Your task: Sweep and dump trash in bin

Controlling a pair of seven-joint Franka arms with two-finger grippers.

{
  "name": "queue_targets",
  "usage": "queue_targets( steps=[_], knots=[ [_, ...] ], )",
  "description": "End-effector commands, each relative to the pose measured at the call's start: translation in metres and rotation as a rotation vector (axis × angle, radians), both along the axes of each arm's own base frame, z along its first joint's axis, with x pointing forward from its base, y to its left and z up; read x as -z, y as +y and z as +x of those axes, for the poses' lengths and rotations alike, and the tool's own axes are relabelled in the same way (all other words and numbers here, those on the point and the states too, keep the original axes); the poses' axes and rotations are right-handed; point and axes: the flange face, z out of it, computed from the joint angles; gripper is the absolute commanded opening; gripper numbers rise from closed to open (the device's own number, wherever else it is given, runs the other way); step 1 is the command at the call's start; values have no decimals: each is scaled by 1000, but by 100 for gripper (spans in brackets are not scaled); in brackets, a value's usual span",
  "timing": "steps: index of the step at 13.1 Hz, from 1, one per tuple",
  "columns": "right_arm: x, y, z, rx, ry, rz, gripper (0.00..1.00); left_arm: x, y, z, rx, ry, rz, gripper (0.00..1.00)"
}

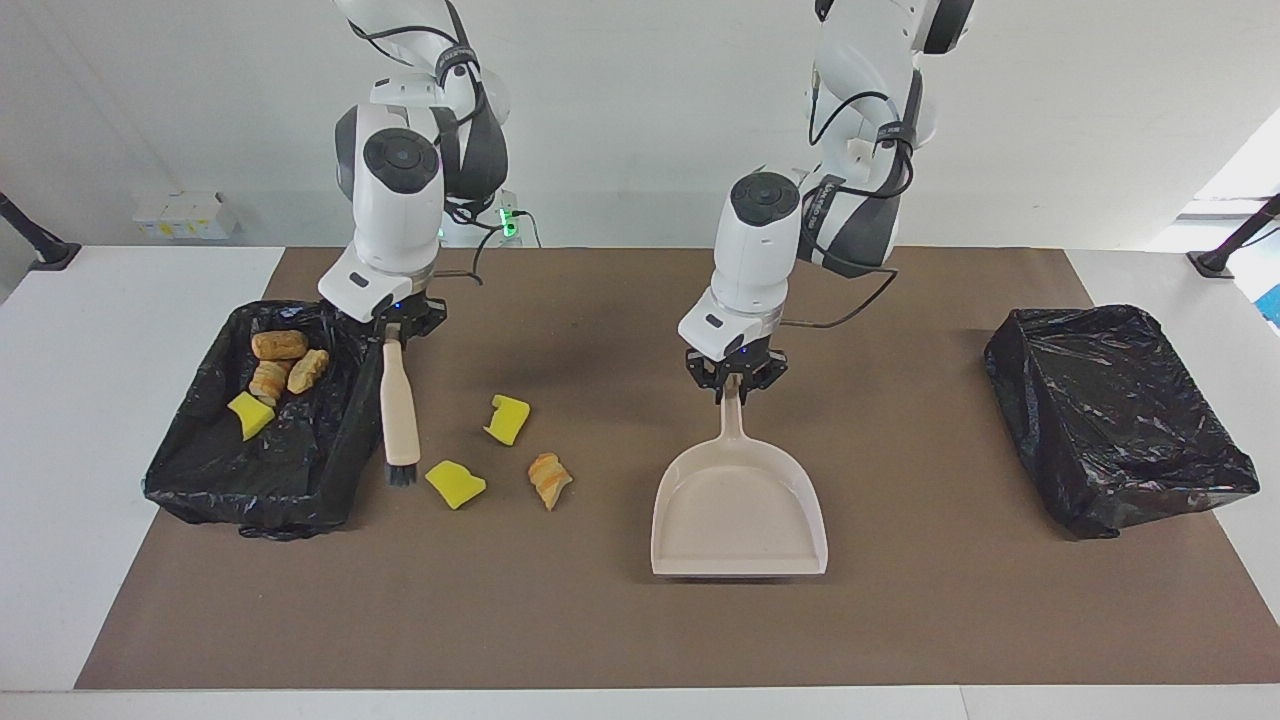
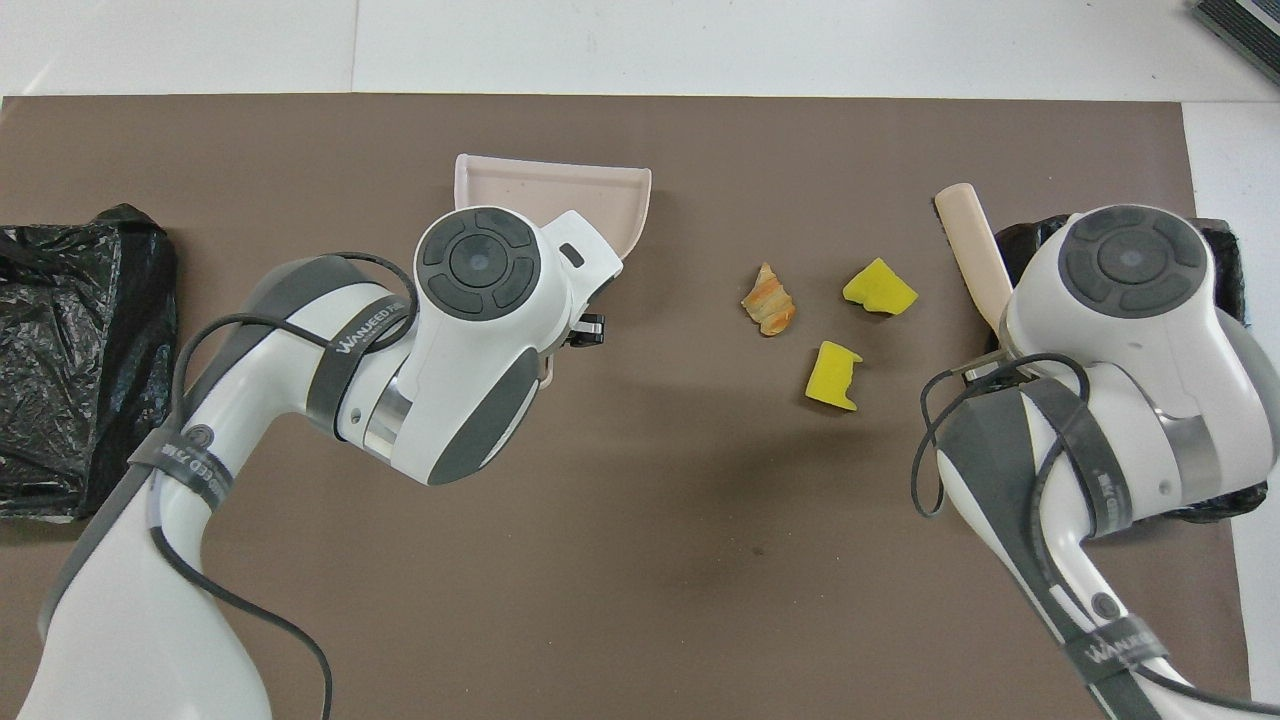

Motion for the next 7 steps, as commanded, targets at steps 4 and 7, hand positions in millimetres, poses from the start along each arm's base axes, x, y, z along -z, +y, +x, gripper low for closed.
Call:
queue_targets(
  steps=[4,7],
  knots=[
    [39,4,26,-11,62,-21,0,-43,73,1,305,114,-10,0],
    [87,45,19,122,87,-8,0,-38,102,5,523,173,-24,0]
  ],
)
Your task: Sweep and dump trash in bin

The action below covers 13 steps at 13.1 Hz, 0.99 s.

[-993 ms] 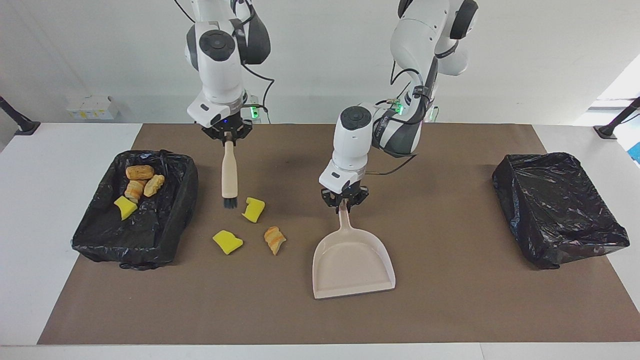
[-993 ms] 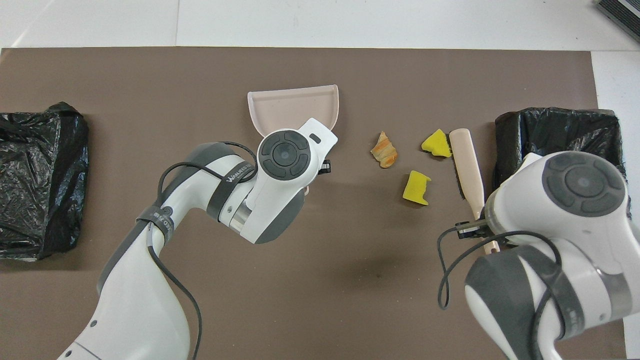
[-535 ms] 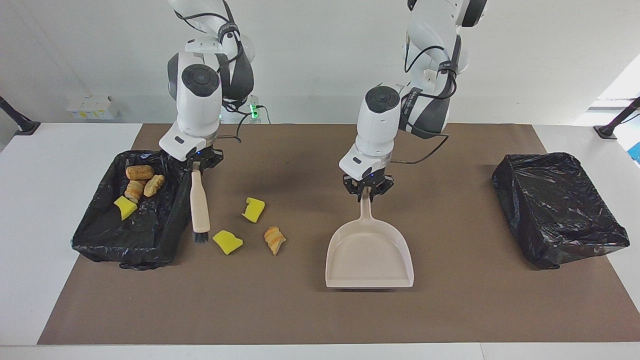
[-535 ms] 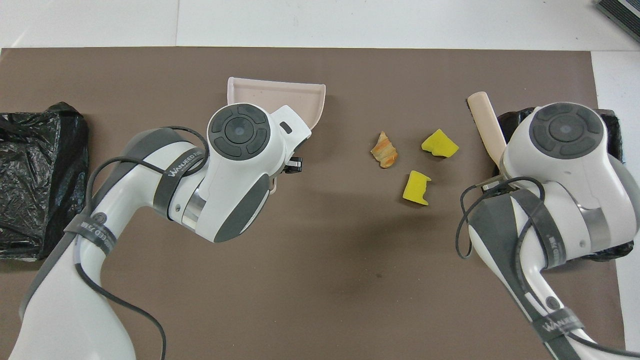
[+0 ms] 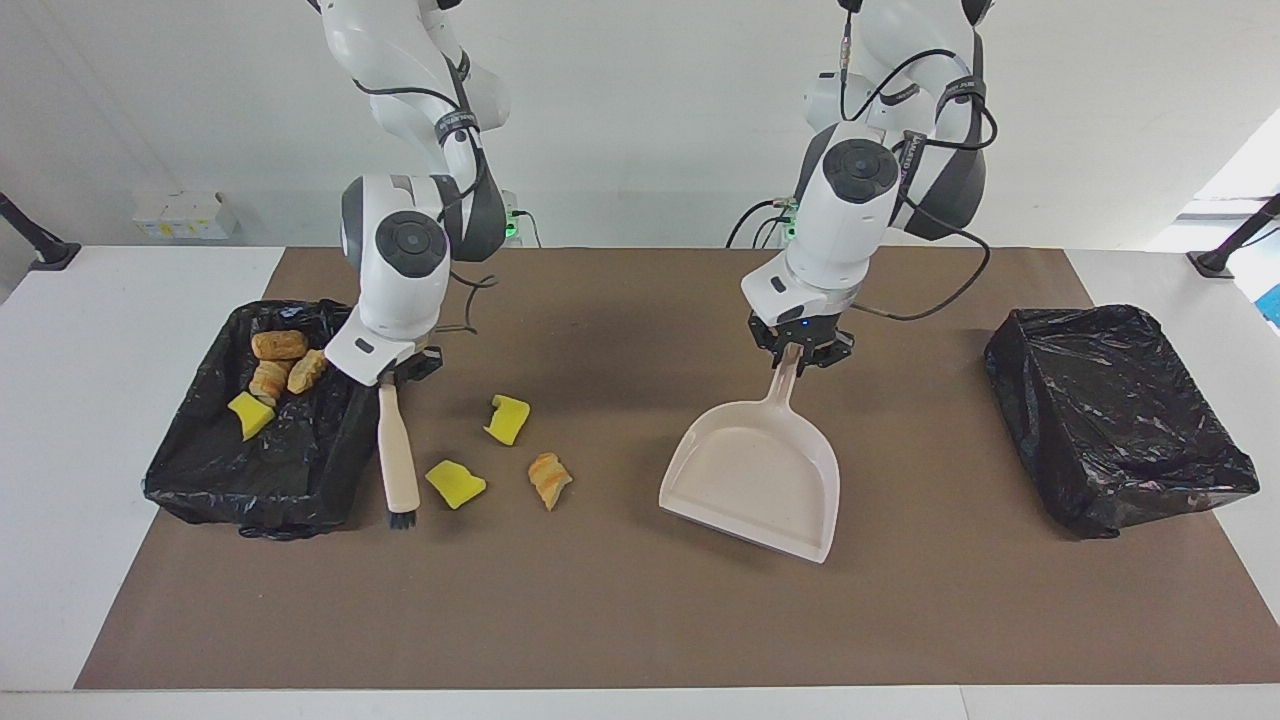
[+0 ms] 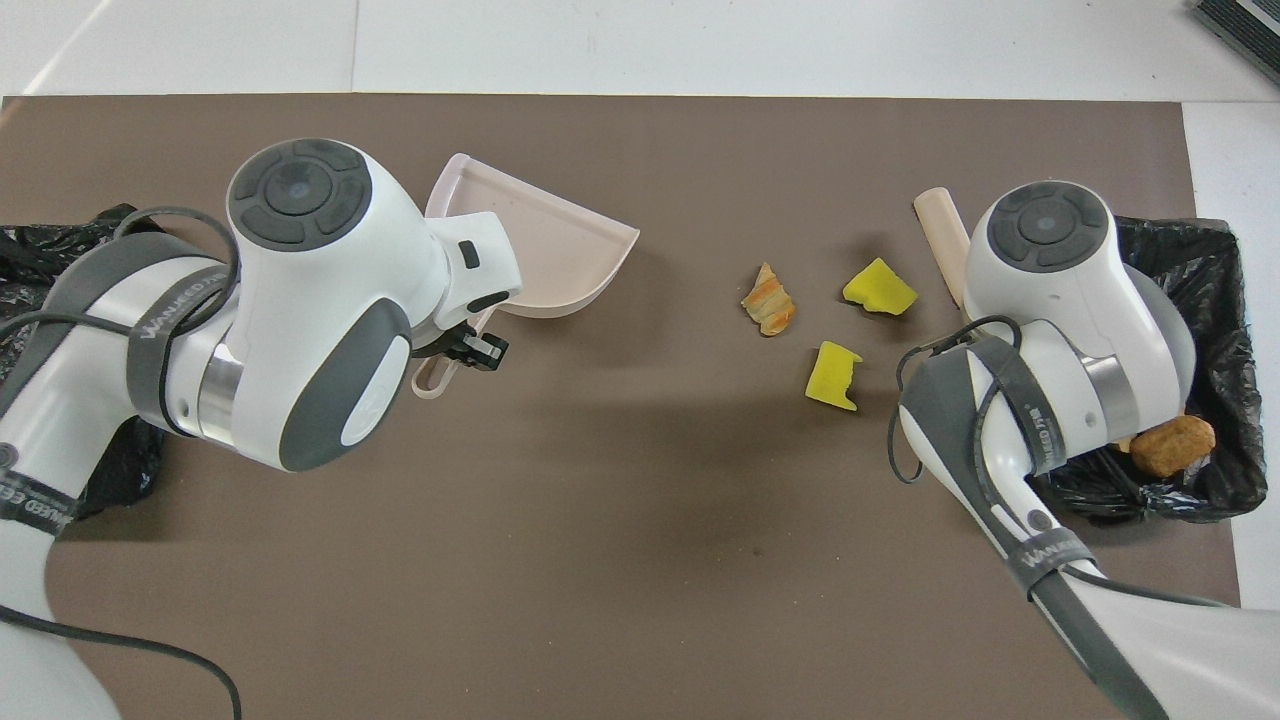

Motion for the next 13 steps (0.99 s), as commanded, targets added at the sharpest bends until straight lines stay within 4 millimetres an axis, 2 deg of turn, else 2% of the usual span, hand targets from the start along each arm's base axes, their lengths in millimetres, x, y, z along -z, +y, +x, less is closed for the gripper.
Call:
queue_targets(
  steps=[1,4,6,8,10,11,12,13],
  knots=[
    [37,31,-6,99,34,14,0,0,28,-1,250,56,-63,0],
    [53,42,-15,200,91,142,0,5,30,-1,438,72,-75,0],
    [68,66,-23,232,127,213,0,17,28,-4,515,83,-73,0],
    [68,82,-28,243,147,268,0,42,25,-17,628,95,-15,0],
    [65,118,-36,251,169,339,0,62,14,-29,688,70,10,0],
    [62,125,-36,290,175,400,0,70,4,-34,723,61,30,0],
    [61,136,-37,318,172,440,0,78,1,-36,738,51,32,0],
    [59,155,-42,340,172,466,0,87,-6,-42,766,51,32,0]
  ],
)
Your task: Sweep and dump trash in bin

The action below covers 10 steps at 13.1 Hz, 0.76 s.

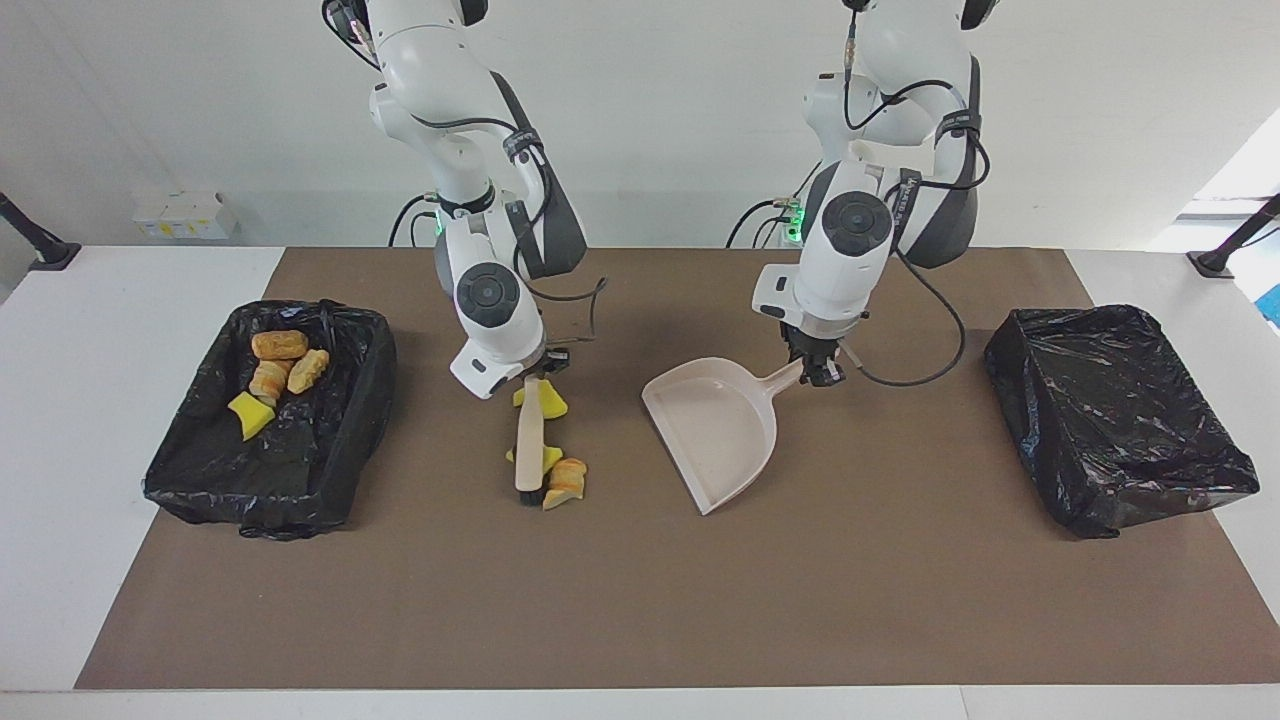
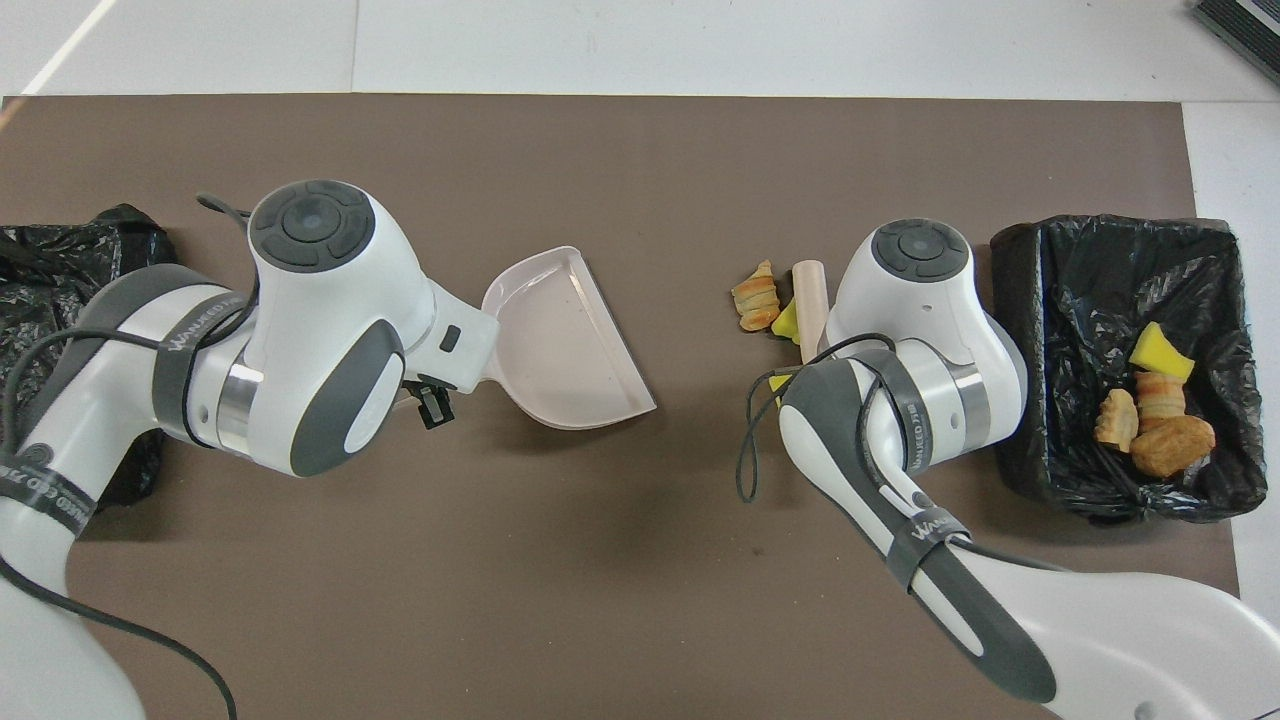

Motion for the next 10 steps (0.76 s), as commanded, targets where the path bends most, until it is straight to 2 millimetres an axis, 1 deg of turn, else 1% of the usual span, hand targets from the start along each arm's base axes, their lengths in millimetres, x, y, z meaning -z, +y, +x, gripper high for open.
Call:
queue_targets(
  steps=[1,3,4,6,7,8,9,10],
  knots=[
    [-2,36,-7,94,10,72,0,11,-8,-19,76,-43,-5,0],
    [-10,56,-11,133,22,114,0,24,-10,-21,83,-47,-11,0],
    [-12,68,-15,139,25,130,0,25,-9,-19,82,-68,-22,0],
    [-12,76,-15,147,21,166,0,30,-8,-18,83,-79,-29,0],
    [-18,82,-16,151,26,205,0,33,-11,-19,95,-77,-28,0],
    [-27,89,-19,124,23,222,0,36,-9,-17,135,-74,-31,0],
    [-46,88,-22,101,2,228,0,35,-9,-16,153,-82,-39,0],
    [-67,79,-25,78,-17,231,0,37,-9,-16,155,-94,-45,0]
  ],
)
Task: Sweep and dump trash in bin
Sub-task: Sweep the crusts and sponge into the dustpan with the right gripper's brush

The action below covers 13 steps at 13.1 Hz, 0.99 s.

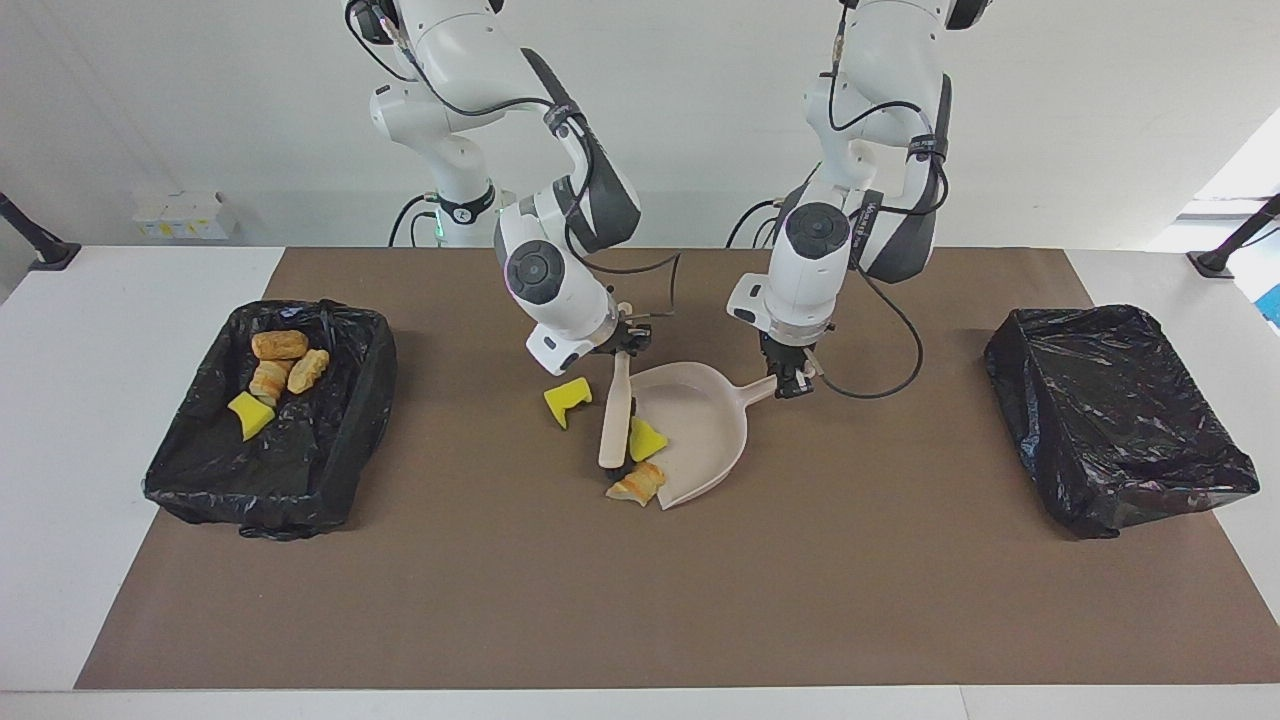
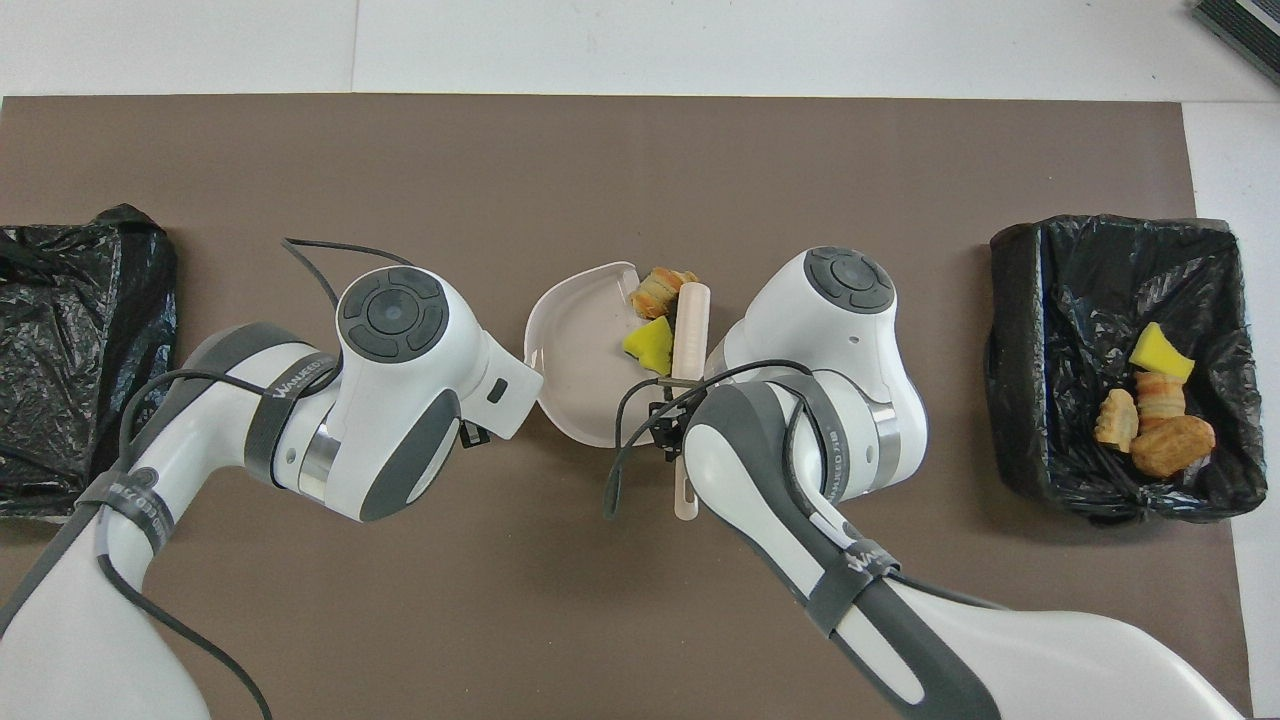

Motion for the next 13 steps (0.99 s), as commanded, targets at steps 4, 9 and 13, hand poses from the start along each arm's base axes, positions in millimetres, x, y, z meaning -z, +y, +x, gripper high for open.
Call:
queue_targets(
  steps=[4,9,13],
  knots=[
    [-58,-68,-10,-160,-89,-267,0,15,-2,-5,50,-25,-6,0],
    [-16,-119,-69,-136,54,-440,0,14,-3,-7,52,-6,5,0],
    [24,-100,-69,-134,81,-350,0,15,-2,-9,53,5,13,0]
  ],
)
